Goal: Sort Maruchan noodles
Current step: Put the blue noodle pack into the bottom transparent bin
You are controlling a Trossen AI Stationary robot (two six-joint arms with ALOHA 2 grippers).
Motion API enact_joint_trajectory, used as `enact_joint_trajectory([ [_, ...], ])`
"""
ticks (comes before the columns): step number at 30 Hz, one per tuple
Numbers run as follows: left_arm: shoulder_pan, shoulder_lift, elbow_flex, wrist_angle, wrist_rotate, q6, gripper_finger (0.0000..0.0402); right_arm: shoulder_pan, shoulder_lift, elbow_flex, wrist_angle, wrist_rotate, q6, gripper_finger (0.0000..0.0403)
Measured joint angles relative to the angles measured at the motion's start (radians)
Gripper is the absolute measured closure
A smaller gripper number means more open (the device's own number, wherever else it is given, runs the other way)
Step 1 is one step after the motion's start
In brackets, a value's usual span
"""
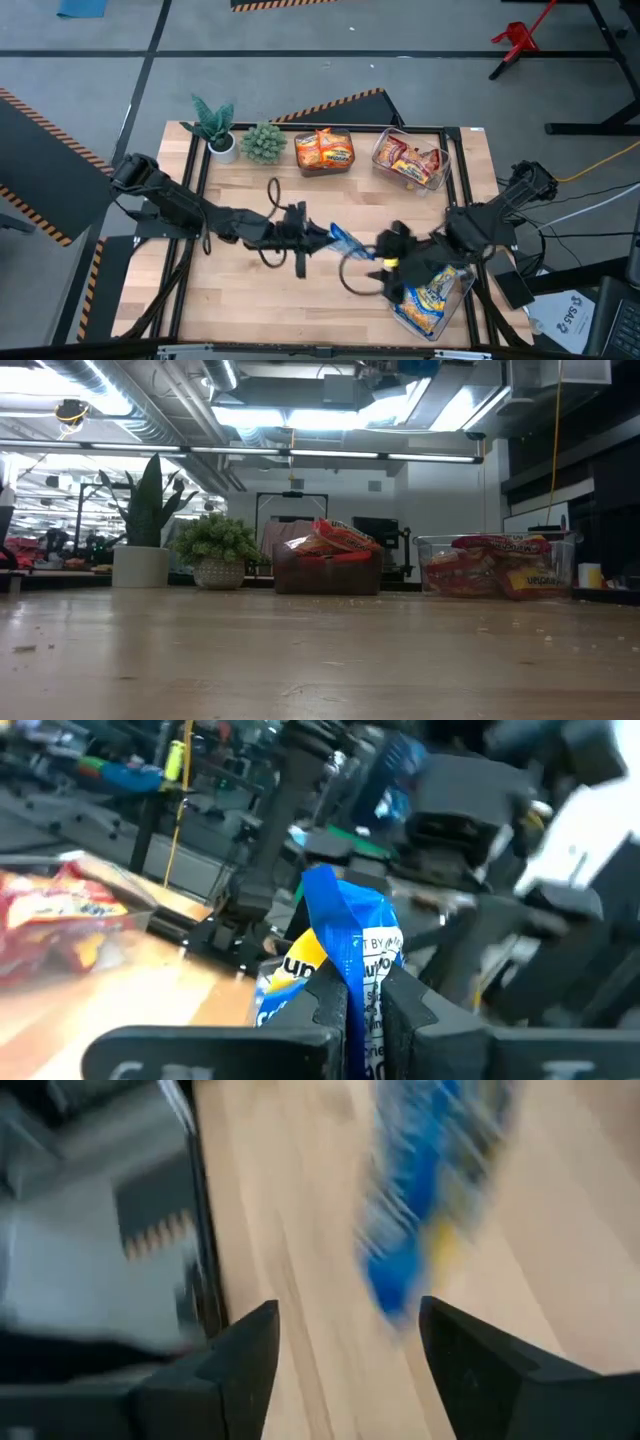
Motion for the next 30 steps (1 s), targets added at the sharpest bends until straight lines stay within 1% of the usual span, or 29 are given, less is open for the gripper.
enact_joint_trajectory([
  [2,-0.011,0.038,0.056,-0.032,0.002,0.07,0.0386,0.036,0.0,0.046,-0.158,-0.041,0.067,0.0174],
  [5,-0.029,0.095,0.141,-0.078,-0.004,0.194,0.0386,0.125,0.0,0.123,-0.393,-0.09,0.195,0.0176],
  [8,-0.039,0.157,0.213,-0.103,-0.059,0.27,0.0386,0.256,0.0,0.216,-0.62,-0.122,0.391,0.0184],
  [10,-0.041,0.207,0.263,-0.104,-0.075,0.32,0.0386,0.361,0.0,0.28,-0.732,-0.105,0.541,0.019],
  [12,-0.032,0.269,0.327,-0.101,-0.079,0.38,0.0386,0.461,-0.008,0.305,-0.734,-0.033,0.664,0.0195],
  [15,-0.021,0.378,0.444,-0.108,-0.111,0.437,0.0386,0.568,-0.018,0.306,-0.734,0.118,0.794,0.0204],
  [17,-0.015,0.446,0.528,-0.13,-0.124,0.484,0.0386,0.611,-0.02,0.299,-0.741,0.159,0.879,0.0209],
  [19,-0.009,0.511,0.612,-0.135,-0.118,0.545,0.0386,0.632,-0.017,0.29,-0.742,0.16,0.916,0.0214],
  [21,-0.005,0.572,0.695,-0.136,-0.133,0.616,0.0386,0.651,-0.011,0.279,-0.739,0.151,0.958,0.0219],
  [24,0.004,0.657,0.816,-0.139,-0.236,0.695,0.0386,0.673,-0.003,0.265,-0.739,0.149,1.003,0.0226],
  [25,0.012,0.683,0.851,-0.14,-0.254,0.711,0.0386,0.677,-0.003,0.257,-0.739,0.142,1.018,0.0228],
  [27,0.027,0.738,0.918,-0.14,-0.243,0.733,0.0386,0.686,-0.003,0.241,-0.741,0.119,1.056,0.0232],
  [30,0.043,0.813,1.003,-0.143,-0.194,0.765,0.0386,0.688,-0.003,0.224,-0.74,0.099,1.078,0.0237],
])
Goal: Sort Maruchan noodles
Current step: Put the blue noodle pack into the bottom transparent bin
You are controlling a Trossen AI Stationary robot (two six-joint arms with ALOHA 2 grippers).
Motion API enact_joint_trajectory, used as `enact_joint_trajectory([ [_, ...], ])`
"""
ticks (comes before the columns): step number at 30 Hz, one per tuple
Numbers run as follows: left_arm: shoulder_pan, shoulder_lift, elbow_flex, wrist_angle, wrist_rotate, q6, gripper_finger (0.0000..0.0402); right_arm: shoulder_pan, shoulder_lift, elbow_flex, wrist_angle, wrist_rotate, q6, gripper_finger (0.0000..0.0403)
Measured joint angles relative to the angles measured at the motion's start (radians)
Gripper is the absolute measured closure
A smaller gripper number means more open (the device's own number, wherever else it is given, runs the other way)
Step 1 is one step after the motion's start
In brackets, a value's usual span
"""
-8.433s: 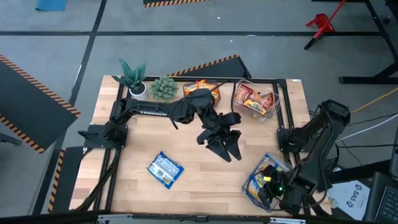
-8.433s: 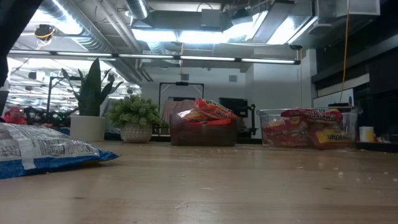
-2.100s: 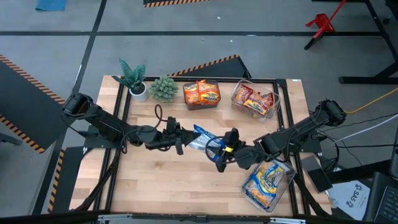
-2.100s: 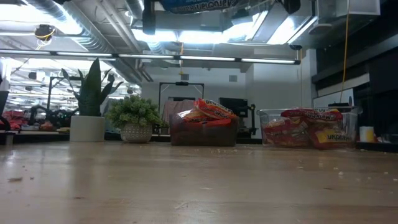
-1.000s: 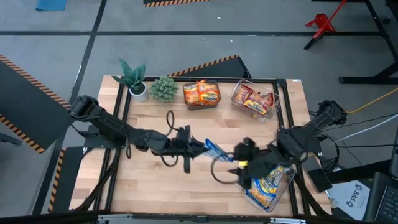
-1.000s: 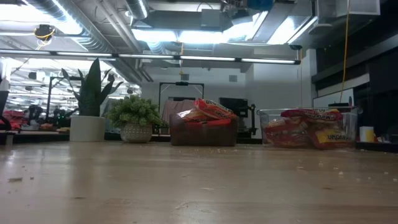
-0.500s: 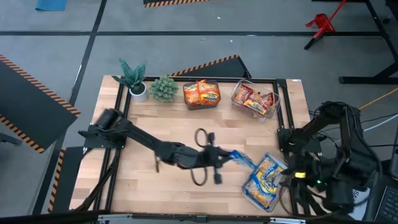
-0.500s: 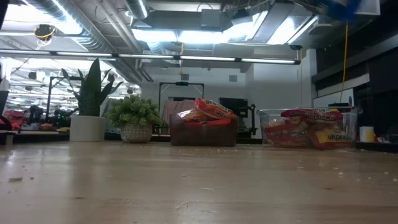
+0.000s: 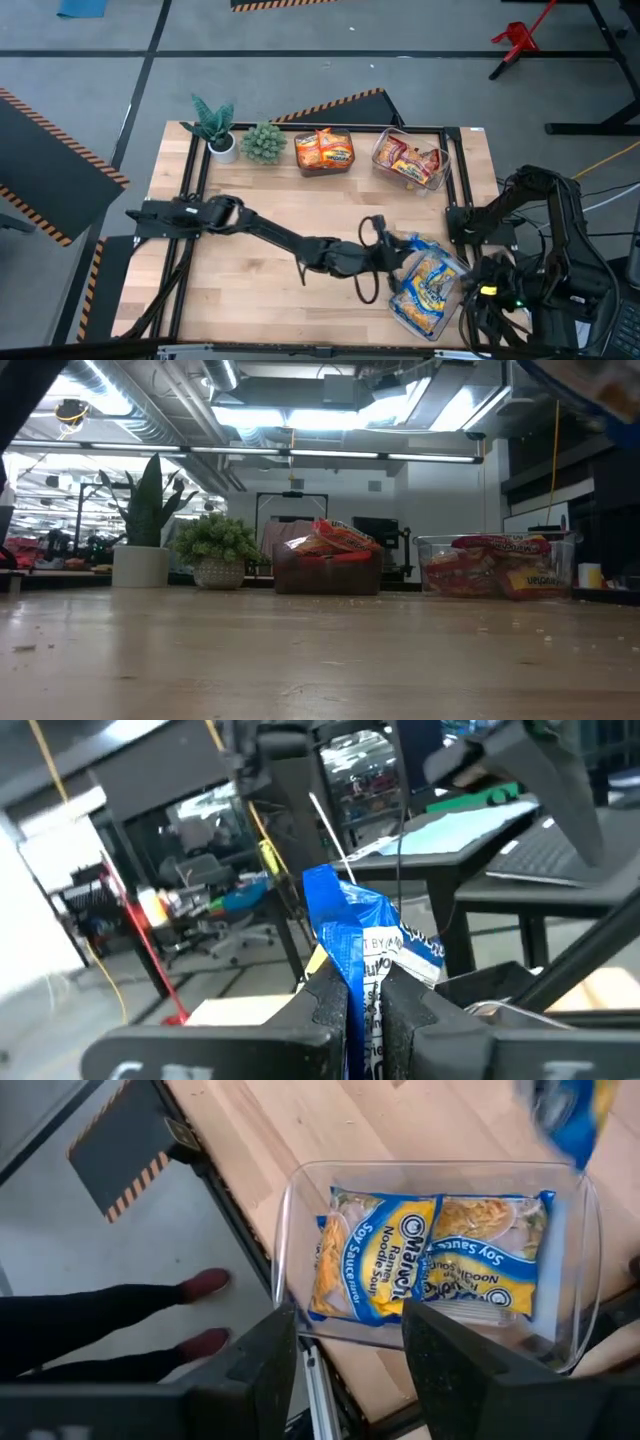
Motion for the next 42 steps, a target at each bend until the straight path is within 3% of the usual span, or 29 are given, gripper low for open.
enact_joint_trajectory([
  [5,0.008,0.103,0.106,0.0,0.014,0.141,0.0386,-0.001,0.0,-0.009,0.0,-0.023,-0.001,0.0238],
  [20,0.048,0.299,0.341,0.01,0.115,0.214,0.0386,-0.001,0.0,-0.009,0.0,-0.023,-0.027,0.0238],
  [42,0.074,0.345,0.357,0.014,0.195,0.174,0.0386,-0.001,0.001,-0.009,0.0,0.064,-0.039,0.0238],
])
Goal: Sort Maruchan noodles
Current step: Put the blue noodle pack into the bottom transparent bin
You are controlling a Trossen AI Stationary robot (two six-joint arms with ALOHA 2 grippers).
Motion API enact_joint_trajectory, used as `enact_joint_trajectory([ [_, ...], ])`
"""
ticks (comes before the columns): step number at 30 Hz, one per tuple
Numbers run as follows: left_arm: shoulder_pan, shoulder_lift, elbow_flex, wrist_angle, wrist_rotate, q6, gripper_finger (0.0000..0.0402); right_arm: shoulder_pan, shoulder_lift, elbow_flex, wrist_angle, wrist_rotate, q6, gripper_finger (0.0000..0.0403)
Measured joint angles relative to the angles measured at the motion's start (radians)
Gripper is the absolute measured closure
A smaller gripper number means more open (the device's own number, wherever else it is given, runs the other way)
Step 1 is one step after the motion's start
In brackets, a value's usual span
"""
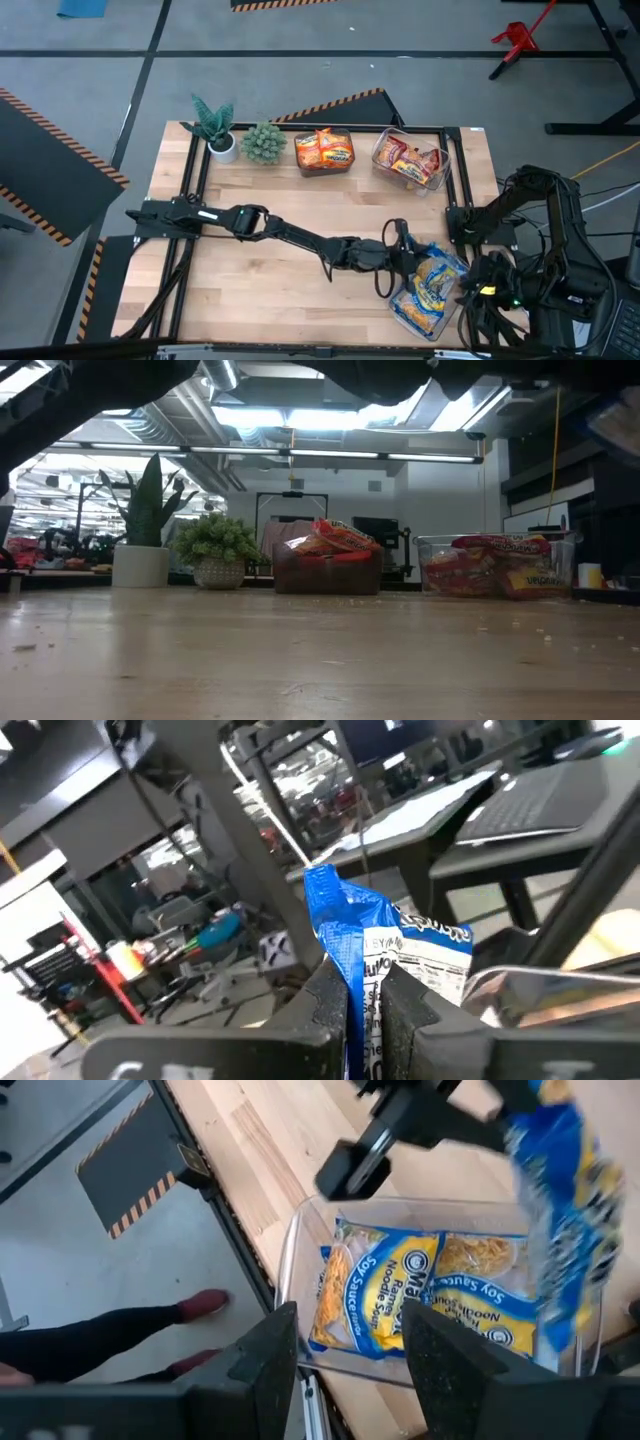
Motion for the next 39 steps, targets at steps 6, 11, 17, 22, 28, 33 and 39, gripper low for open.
enact_joint_trajectory([
  [6,0.015,0.0,0.0,-0.013,0.188,-0.063,0.0386,0.0,0.002,0.0,0.0,0.035,-0.013,0.0238],
  [11,0.027,0.0,0.0,-0.019,0.14,-0.034,0.0386,0.0,0.017,0.0,0.0,0.042,-0.014,0.0238],
  [17,0.061,0.0,0.0,-0.031,0.411,-0.034,0.0378,0.0,0.042,0.0,0.0,0.032,-0.014,0.0238],
  [22,0.062,0.0,0.0,-0.03,0.443,-0.032,0.0368,0.0,0.064,0.0,0.0,0.021,-0.014,0.0238],
  [28,0.063,0.0,0.0,-0.031,0.414,0.036,0.0366,0.0,0.078,-0.001,0.0,0.012,-0.014,0.0238],
  [33,0.069,0.0,0.0,-0.031,0.357,0.09,0.0366,0.0,0.078,-0.001,0.0,0.015,-0.013,0.0238],
  [39,0.08,0.03,-0.002,-0.043,0.421,0.079,0.0365,0.0,0.078,-0.001,0.0,0.021,-0.013,0.0238],
])
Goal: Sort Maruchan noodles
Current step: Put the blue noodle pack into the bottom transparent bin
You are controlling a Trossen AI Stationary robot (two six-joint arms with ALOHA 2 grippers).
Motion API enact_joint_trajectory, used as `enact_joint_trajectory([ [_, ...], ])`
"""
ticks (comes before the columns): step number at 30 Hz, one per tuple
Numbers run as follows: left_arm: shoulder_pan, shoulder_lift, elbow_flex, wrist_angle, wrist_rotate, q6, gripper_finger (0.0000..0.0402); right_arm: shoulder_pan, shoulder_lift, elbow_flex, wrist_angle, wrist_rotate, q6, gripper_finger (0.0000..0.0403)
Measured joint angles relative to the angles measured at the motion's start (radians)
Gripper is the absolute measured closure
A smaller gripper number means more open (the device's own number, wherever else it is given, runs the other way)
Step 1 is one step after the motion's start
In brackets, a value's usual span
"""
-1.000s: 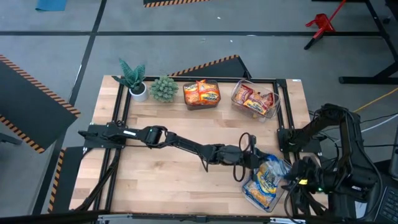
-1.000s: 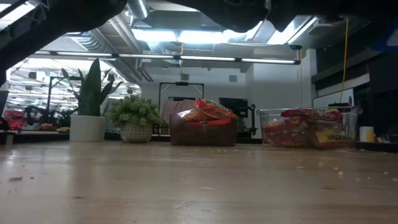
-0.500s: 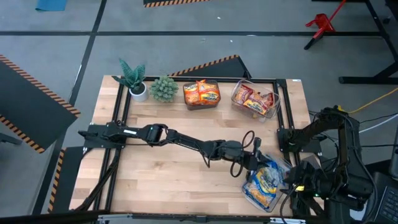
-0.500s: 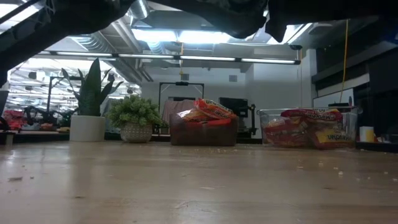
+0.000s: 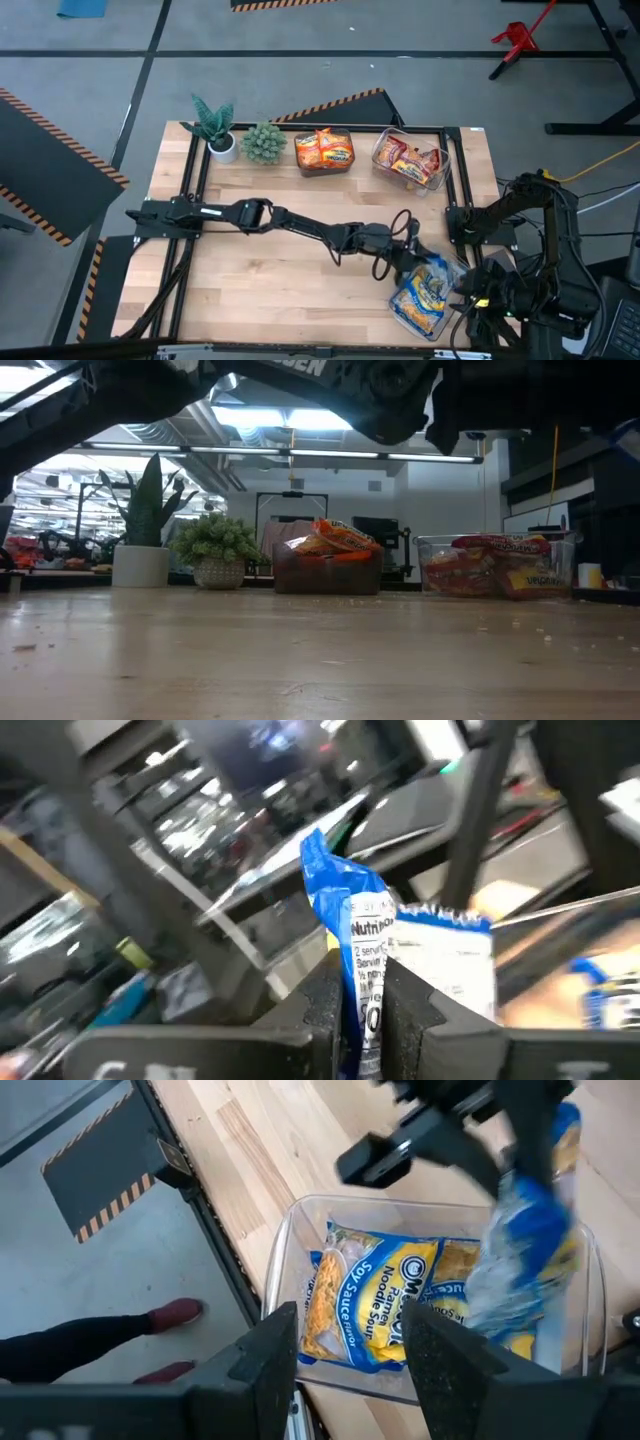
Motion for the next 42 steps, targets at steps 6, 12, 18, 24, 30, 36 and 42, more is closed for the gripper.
enact_joint_trajectory([
  [6,-0.004,0.013,0.0,0.007,0.115,0.056,0.0359,0.0,0.0,0.0,0.001,0.013,0.001,0.0238],
  [12,0.025,0.013,0.001,0.16,0.231,0.082,0.032,0.0,-0.001,0.0,0.0,0.014,0.001,0.0238],
  [18,0.011,0.014,0.0,0.044,0.255,0.056,0.0266,0.0,-0.001,0.0,0.0,0.014,0.001,0.0238],
  [24,-0.01,0.014,0.0,0.029,0.244,0.072,0.0234,0.0,0.0,0.0,0.0,0.037,0.001,0.0238],
  [30,-0.06,0.014,0.0,0.026,0.213,0.07,0.0231,0.0,0.014,-0.108,0.005,-0.044,0.084,0.0238],
  [36,-0.113,0.012,0.001,-0.016,0.029,0.053,0.0231,0.0,0.026,-0.311,0.189,-0.119,0.19,0.0238],
  [42,-0.183,0.013,0.0,-0.044,-0.134,0.048,0.0231,0.0,0.026,-0.388,0.38,-0.106,0.152,0.0238],
])
